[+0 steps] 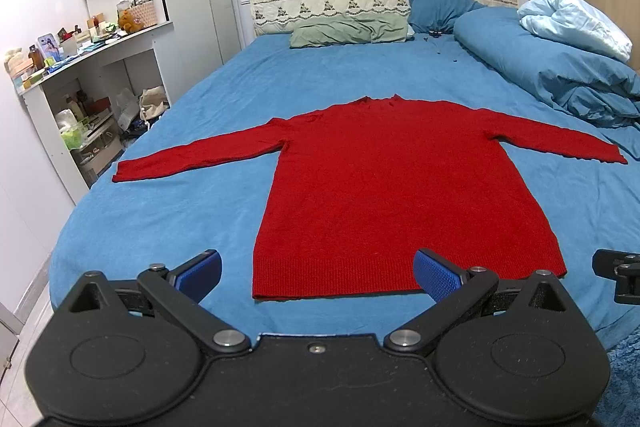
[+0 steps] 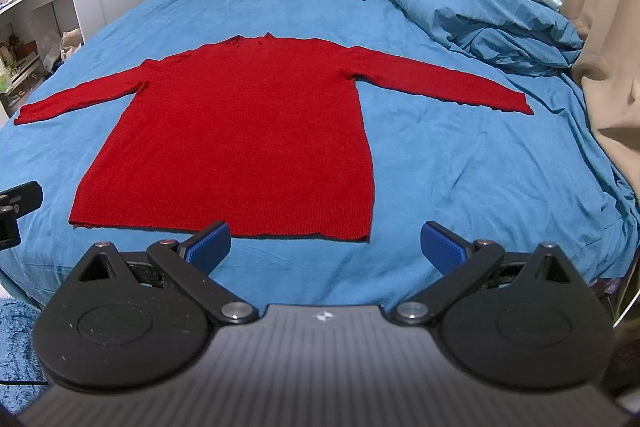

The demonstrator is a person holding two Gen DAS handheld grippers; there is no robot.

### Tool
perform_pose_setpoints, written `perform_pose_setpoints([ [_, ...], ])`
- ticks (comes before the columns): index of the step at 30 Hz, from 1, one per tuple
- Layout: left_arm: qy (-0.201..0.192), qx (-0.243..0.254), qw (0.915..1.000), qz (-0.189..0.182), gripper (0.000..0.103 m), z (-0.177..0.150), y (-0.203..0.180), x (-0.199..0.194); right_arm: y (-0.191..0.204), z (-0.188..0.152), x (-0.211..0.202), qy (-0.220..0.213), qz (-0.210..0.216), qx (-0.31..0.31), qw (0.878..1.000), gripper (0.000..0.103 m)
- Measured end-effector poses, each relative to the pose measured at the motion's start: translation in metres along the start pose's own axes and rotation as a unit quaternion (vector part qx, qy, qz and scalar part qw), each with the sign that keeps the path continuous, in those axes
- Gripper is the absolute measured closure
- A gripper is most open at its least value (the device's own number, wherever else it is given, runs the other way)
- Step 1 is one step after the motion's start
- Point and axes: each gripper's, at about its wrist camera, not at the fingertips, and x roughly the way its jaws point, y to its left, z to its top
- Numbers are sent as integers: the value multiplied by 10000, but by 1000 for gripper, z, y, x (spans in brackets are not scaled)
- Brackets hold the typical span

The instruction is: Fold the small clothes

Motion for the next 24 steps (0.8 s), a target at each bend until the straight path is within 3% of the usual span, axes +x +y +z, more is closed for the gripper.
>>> perform_pose_setpoints([
  [12,-212,95,9996,135,0,8,2,-14,-1,4,-11,-106,90,-24,9999,0],
  [19,-617,236,9977,-149,0,65,-16,-17,-35,38,-13,-337,35,337,9989,0],
  [24,-739,272,9951,-590,0,122,-44,22,-90,77,14,-451,-138,908,9947,0],
])
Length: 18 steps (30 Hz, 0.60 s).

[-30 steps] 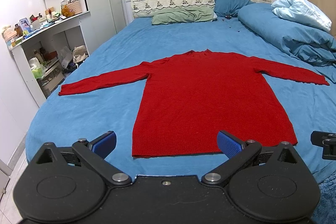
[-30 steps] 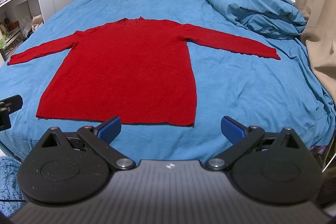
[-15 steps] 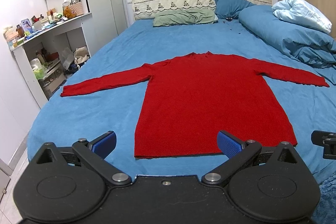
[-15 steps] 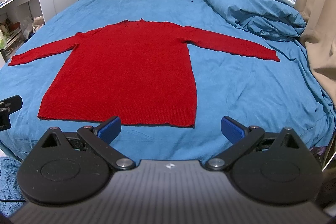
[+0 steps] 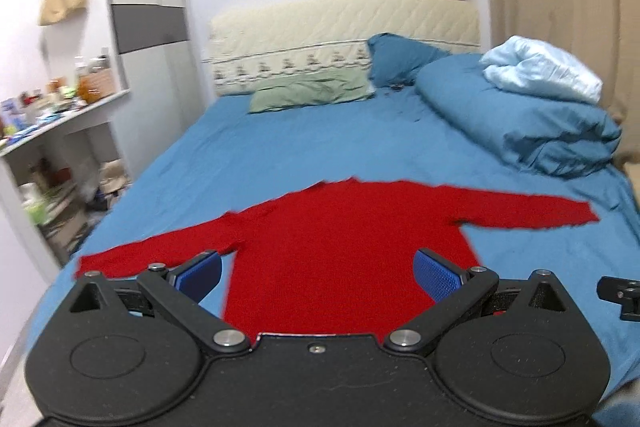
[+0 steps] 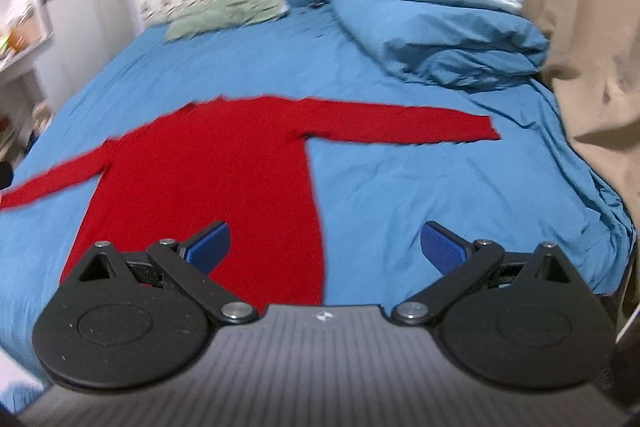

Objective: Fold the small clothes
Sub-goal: 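Move the right gripper to a sweater sleeve and close on it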

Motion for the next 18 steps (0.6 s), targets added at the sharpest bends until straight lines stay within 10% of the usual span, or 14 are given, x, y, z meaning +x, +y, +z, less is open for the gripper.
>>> perform_pose_setpoints([
  [10,414,48,9982,-425,0,74,-55,189,-113,60,147,59,-716,739,9947,0],
  [18,1213,170,9900,-697,0,65,-117,376,-179,58,299,68,-855,1334,9873,0],
])
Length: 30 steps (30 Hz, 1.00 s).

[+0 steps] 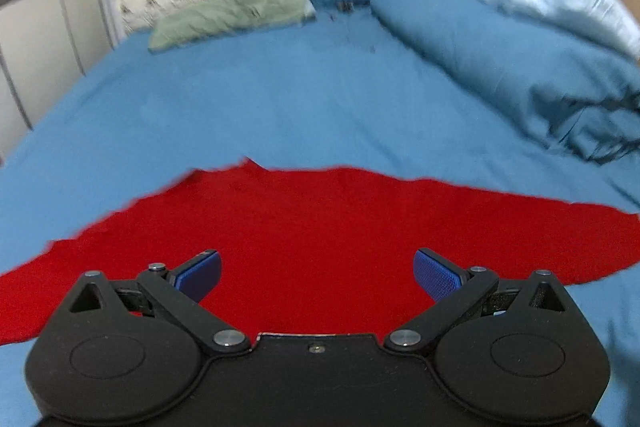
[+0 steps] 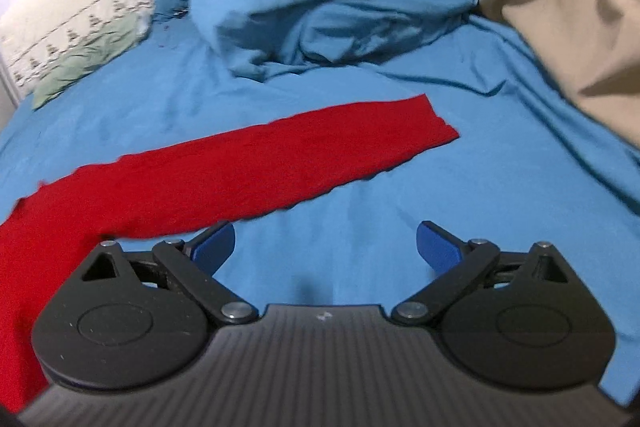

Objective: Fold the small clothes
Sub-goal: 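Move the right gripper to a sweater sleeve and close on it, then carry the sleeve across the sweater body with the right gripper and release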

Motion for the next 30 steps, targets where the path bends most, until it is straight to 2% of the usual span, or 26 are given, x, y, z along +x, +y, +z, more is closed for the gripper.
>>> perform_pose_setpoints([
  [4,395,-178,9990,-76,1,-7,-12,74,-6,4,63,-19,-166,147,9998,0],
  [6,562,-272,9980,-65,1,-13,-16,101,-9,6,85,-41,-204,308,9993,5],
  [8,731,-353,9967,-48,1,-21,-18,119,-12,8,101,-26,-235,436,9988,17],
  [9,759,-358,9965,-8,0,-24,-19,124,-14,10,109,-50,-281,513,9983,19],
  [12,574,-232,9980,123,0,-27,-25,123,-19,17,124,-199,-448,877,9949,26],
  [15,613,-377,9972,179,0,-27,-29,118,-18,27,132,-183,-588,914,9939,47],
  [16,646,-437,9968,197,0,-26,-30,116,-17,31,134,-149,-608,874,9942,66],
  [17,683,-494,9962,218,0,-25,-32,115,-16,36,135,-90,-623,851,9944,74],
  [19,723,-622,9952,222,0,-24,-35,112,-17,44,135,-16,-559,947,9939,80],
  [22,829,-723,9936,244,0,-16,-48,114,-14,58,127,-41,-181,866,9961,83],
  [27,1116,-868,9892,387,0,-2,-58,111,11,87,113,-188,471,357,9981,83],
  [30,1165,-644,9900,458,0,15,-71,108,32,108,103,-298,846,105,9959,83],
])
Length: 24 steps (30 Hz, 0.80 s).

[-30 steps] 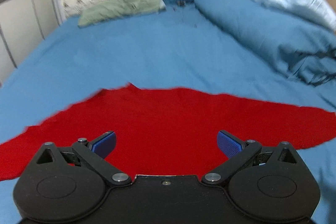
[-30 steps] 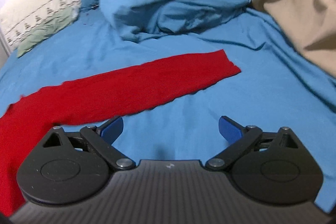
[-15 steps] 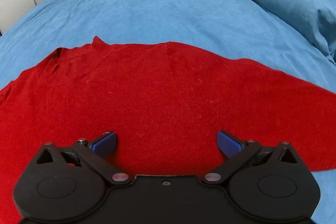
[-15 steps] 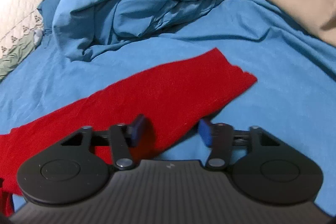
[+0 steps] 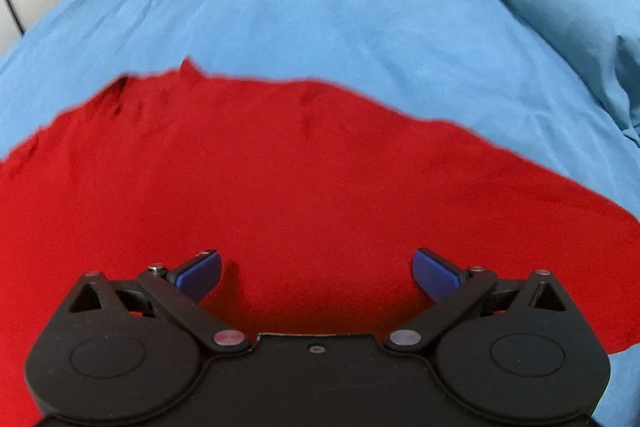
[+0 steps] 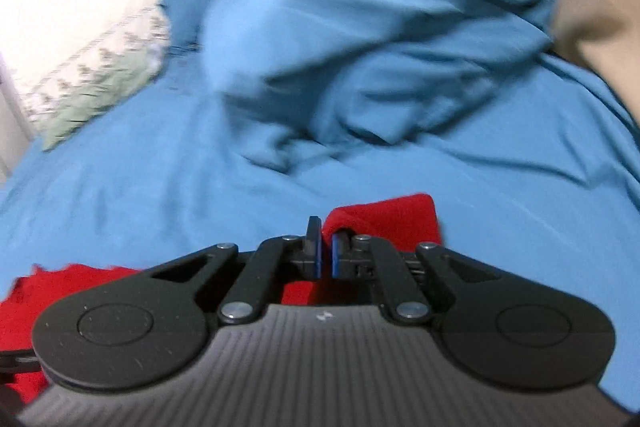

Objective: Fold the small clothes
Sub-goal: 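Carry the sleeve across the sweater body with the right gripper and release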

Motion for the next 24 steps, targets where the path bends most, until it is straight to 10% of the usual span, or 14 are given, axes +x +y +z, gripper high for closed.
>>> perform_pose_setpoints([
  [11,-222,204,9995,-31,0,28,91,-39,175,19,-15,-301,1769,-1472,9727,83],
  [24,-105,287,9994,178,0,-17,294,-12,392,-168,26,687,2241,-3073,9223,83],
])
